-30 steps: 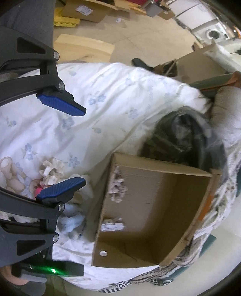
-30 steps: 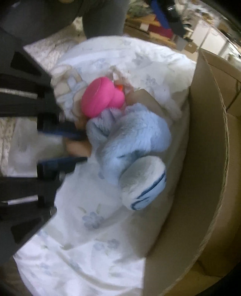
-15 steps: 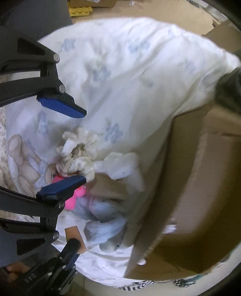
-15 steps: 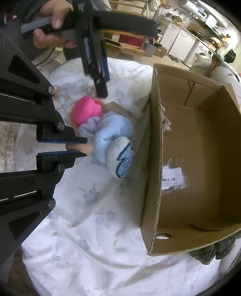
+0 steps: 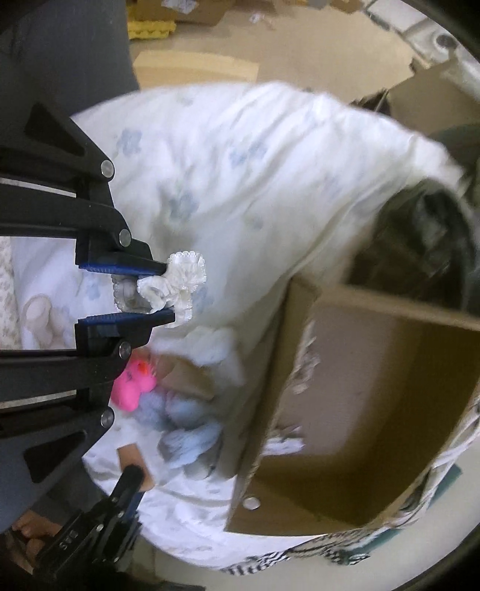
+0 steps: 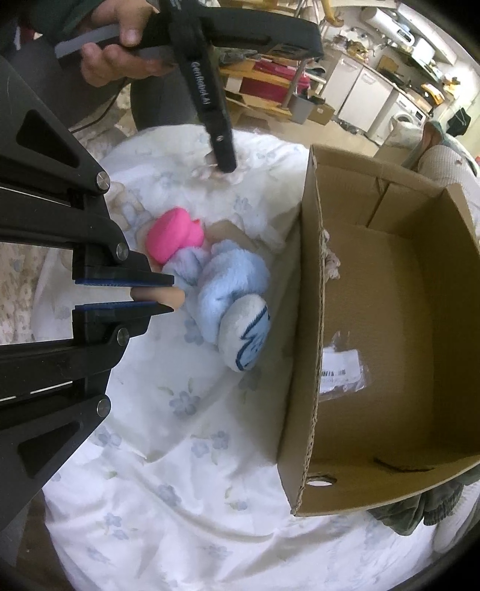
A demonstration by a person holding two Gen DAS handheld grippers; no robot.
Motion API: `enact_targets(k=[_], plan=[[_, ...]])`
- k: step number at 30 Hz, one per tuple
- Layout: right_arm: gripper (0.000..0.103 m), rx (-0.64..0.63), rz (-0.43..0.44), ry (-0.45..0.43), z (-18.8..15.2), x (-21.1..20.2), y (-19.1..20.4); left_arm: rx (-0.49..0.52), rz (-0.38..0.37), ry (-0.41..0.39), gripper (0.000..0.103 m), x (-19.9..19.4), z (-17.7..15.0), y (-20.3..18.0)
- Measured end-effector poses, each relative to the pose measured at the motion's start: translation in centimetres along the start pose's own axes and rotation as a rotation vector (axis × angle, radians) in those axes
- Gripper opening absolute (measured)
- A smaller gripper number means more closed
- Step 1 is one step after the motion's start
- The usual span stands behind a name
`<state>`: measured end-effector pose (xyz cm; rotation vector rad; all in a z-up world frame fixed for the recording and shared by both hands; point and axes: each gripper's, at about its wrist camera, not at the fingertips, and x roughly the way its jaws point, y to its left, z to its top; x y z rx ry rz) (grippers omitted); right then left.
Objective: Organize soft objects
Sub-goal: 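Grasp a white lace scrunchie with the left tool while the right tool grasps the tan cylinder, then carry the white scrunchie and tan cylinder over the box with both tools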
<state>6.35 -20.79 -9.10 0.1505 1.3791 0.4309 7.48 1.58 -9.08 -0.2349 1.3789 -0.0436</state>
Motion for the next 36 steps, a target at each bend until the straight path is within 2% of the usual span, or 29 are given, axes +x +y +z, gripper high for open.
enact_targets(k=[10, 13, 15, 20, 25, 31, 36], plan=[[0.008, -0.040, 0.064, -0.086, 0.2, -1.8, 1.5, 0.040, 0.042, -0.042, 0.015, -0.1, 0.7, -1.1], [0.008, -0.054, 0.101, -0.137, 0.5, -2.8, 2.2, 0.047, 0.045, -0.067, 0.015, -1.1, 0.7, -1.1], [0.008, -0.058, 0.101, -0.173, 0.8, -3.5, 2.6, 0.055, 0.049, -0.095, 0.015, -1.7, 0.8, -1.3], [0.008, -0.032, 0.097, -0.194, 1.6, -3.4, 2.7, 0.045, 0.066, -0.162, 0.015, -3.1, 1.0, -1.3], [0.008, -0.002, 0.109, -0.245, 2.0, -4.3, 2.1, 0.036, 0.036, -0.228, 0.015, -5.6, 1.8, -1.6], [0.008, 0.024, 0.129, -0.346, 3.6, -7.8, 1.6, 0.093, 0.021, -0.332, 0.015, -9.5, 4.2, -3.7], [0.008, 0.038, 0.130, -0.396, 5.8, -9.5, 1.1, 0.137, 0.033, -0.371, 0.015, -10.5, 6.1, -5.0]])
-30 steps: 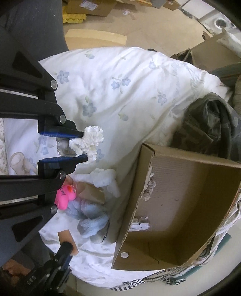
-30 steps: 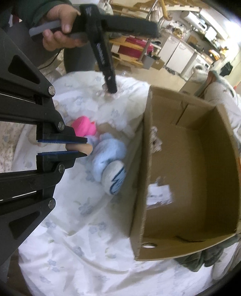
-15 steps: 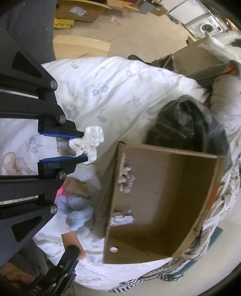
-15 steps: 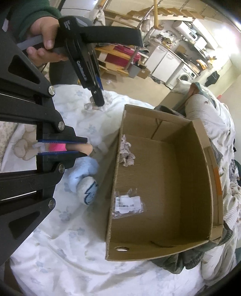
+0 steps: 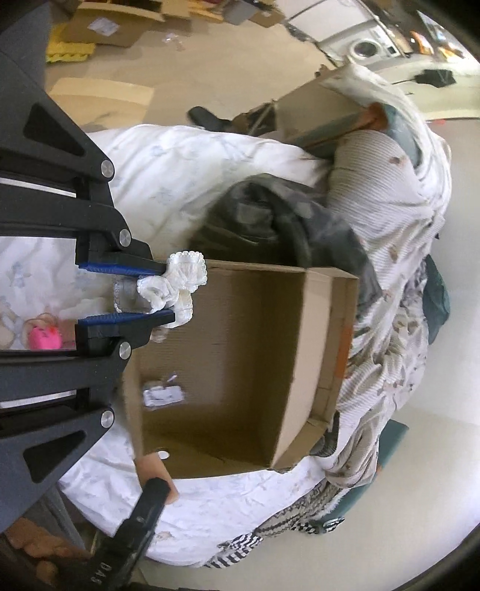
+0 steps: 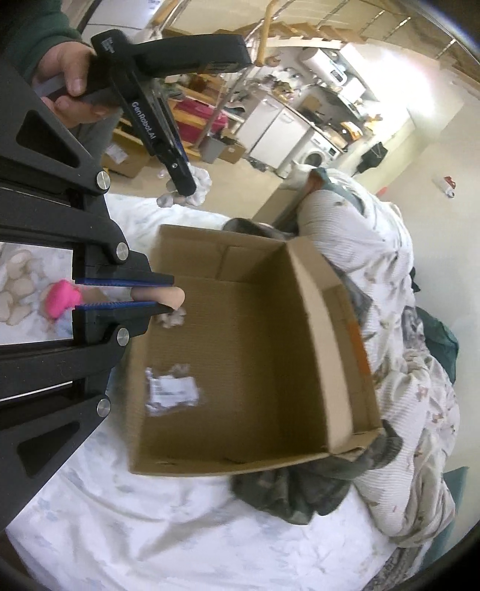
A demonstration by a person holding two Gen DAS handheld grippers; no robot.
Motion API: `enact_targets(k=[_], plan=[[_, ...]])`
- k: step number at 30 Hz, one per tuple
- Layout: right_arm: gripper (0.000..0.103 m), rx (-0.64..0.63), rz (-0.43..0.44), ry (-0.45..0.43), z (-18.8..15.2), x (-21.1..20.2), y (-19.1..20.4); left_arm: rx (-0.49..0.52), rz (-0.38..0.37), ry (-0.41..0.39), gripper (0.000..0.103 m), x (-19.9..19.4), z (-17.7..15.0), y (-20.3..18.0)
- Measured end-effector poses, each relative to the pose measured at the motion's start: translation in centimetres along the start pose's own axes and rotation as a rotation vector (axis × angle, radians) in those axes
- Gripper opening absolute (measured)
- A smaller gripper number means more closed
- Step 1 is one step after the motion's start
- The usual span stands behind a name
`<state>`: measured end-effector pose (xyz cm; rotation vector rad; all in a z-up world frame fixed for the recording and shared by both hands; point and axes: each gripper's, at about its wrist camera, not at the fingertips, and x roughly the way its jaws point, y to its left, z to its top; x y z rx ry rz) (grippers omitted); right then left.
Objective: Organize soft objects
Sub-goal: 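Carry the white scrunchie and tan cylinder over the box with both tools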
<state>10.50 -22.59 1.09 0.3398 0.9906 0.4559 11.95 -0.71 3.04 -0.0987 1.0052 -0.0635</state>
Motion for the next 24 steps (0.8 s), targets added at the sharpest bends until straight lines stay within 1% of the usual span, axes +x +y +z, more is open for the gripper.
enact_targets(k=[5, 8, 12, 15, 17, 20, 24], plan=[[0.008, 0.012, -0.016, -0.029, 2.4, -0.1, -0.8, 0.003, -0.003, -0.006, 0.015, 0.4, 1.7, -0.3], [0.008, 0.007, -0.042, -0.052, 3.4, 0.0, -1.4, 0.011, 0.000, -0.016, 0.015, 0.8, 2.6, -0.6], [0.008, 0.031, -0.074, -0.069, 3.5, 0.9, -3.0, 0.026, 0.006, -0.038, 0.015, 1.8, 3.6, -1.3], [0.008, 0.066, -0.104, -0.050, 2.9, 2.3, -4.4, 0.046, 0.008, -0.033, 0.016, 3.3, 3.8, -2.1], [0.008, 0.096, -0.106, -0.028, 2.7, 3.1, -5.1, 0.052, -0.006, -0.027, 0.016, 4.5, 3.8, -2.5], [0.008, 0.071, -0.137, -0.002, 2.4, 4.2, -5.2, 0.052, -0.020, -0.013, 0.016, 6.3, 3.1, -2.7], [0.008, 0.064, -0.162, 0.029, 2.2, 5.4, -5.6, 0.053, -0.024, 0.041, 0.016, 8.6, 2.2, -2.8]])
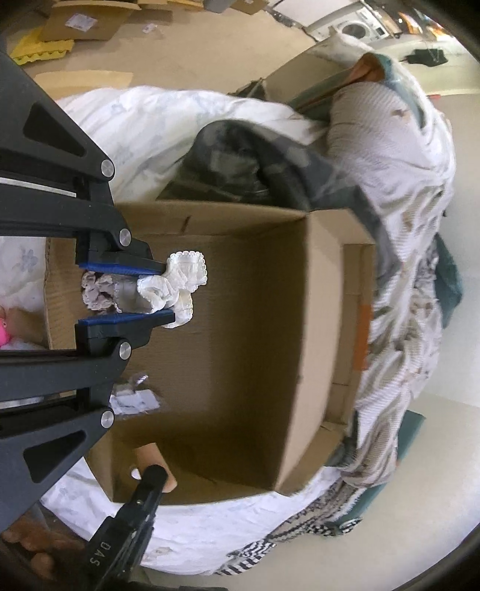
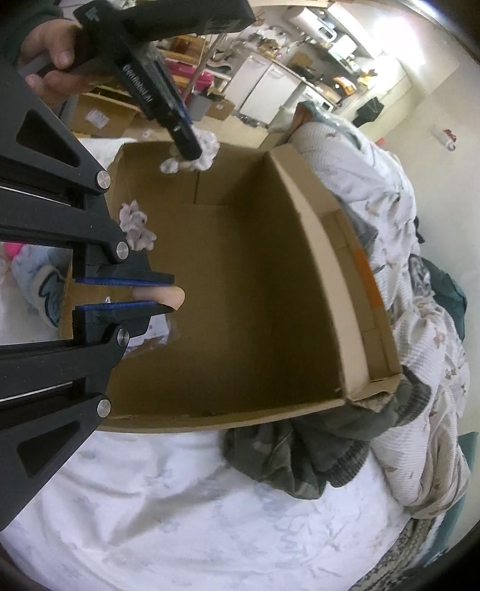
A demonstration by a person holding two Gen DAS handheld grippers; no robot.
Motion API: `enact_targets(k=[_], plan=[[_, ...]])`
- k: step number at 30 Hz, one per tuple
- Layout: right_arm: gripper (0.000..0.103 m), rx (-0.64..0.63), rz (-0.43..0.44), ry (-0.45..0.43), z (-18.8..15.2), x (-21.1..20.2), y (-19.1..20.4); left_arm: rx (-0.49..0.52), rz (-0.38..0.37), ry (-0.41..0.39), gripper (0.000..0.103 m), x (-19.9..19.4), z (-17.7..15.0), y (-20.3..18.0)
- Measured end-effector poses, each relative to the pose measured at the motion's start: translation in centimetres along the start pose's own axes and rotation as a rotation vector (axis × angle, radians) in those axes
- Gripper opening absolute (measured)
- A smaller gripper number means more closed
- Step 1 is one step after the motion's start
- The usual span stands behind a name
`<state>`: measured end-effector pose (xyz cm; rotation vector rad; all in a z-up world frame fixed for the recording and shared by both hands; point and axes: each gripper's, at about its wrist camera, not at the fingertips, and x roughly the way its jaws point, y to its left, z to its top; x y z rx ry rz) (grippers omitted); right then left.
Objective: Organize soft objects
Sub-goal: 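Carry the white scrunchie and tan cylinder over the box with both tools, then open both tools to drop the scrunchie and cylinder into the box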
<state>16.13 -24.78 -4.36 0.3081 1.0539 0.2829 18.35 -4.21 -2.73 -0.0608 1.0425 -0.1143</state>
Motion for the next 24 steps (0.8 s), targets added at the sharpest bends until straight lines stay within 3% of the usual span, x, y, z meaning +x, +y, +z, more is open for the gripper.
enact_targets(k=[4, 20, 24], plan=[[0.008, -0.009, -0.010, 0.026, 0.1, 1.2, 0.1, 0.059, 0.026, -0.003, 0.016, 0.9, -0.2, -0.8], [0.009, -0.036, -0.012, 0.112, -0.4, 3.8, 0.5, 0.052, 0.031, 0.022, 0.017, 2.1, -0.5, -0.9], [0.009, -0.046, -0.015, 0.127, -0.5, 4.1, 0.7, 0.066, 0.033, 0.020, 0.025, 2.1, -0.7, -1.2]])
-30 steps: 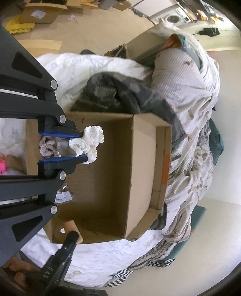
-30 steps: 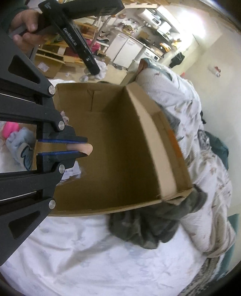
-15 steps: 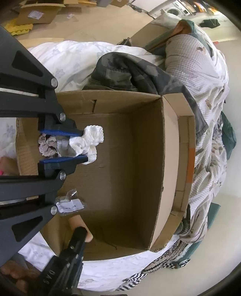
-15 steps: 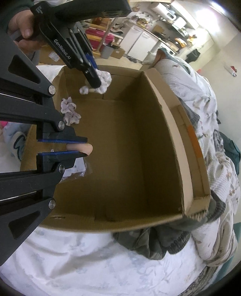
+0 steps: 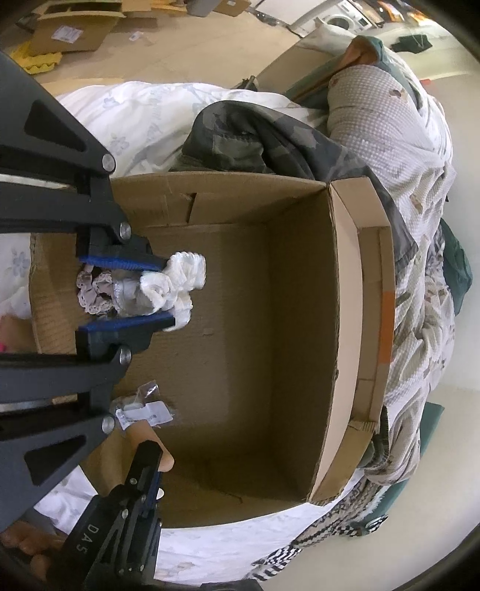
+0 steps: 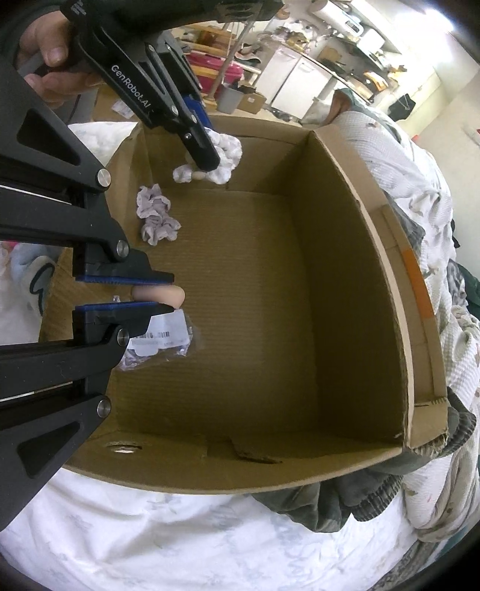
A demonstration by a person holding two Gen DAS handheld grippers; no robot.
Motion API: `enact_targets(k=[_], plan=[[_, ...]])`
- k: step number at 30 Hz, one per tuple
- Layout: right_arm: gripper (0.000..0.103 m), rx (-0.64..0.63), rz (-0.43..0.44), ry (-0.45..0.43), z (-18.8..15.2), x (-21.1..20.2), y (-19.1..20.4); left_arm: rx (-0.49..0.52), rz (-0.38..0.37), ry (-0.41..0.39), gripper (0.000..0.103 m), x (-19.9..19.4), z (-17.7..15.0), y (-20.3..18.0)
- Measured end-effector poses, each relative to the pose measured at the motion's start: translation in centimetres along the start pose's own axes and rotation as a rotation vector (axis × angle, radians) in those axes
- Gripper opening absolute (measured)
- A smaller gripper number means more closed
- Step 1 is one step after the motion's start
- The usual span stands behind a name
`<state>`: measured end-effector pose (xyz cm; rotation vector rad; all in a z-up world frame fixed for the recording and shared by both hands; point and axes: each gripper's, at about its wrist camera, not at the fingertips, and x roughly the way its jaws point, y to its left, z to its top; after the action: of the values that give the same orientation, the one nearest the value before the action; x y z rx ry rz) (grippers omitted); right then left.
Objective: Organize soft objects
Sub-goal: 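Open both tools to drop the scrunchie and cylinder into the box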
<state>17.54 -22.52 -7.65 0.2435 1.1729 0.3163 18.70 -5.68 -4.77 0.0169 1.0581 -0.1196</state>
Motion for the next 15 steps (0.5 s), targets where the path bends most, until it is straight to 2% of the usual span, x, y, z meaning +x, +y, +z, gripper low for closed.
enact_targets(k=[4, 6, 8, 15], plan=[[0.009, -0.006, -0.005, 0.011, -0.03, 0.24, 0.20, 0.007, 0.009, 0.009, 0.031, 0.11, -0.12, -0.22], [0.009, -0.007, -0.007, 0.017, -0.11, 0.38, 0.20, 0.007, 0.005, 0.010, 0.051, 0.04, -0.15, -0.22], [0.009, -0.008, -0.009, 0.021, -0.08, 0.50, 0.18, 0.005, 0.014, 0.001, 0.063, -0.15, -0.19, -0.26], [0.009, -0.002, -0.014, 0.013, 0.23, 0.59, 0.35, -0.001, 0.020, -0.006, 0.064, -0.51, -0.22, -0.18]])
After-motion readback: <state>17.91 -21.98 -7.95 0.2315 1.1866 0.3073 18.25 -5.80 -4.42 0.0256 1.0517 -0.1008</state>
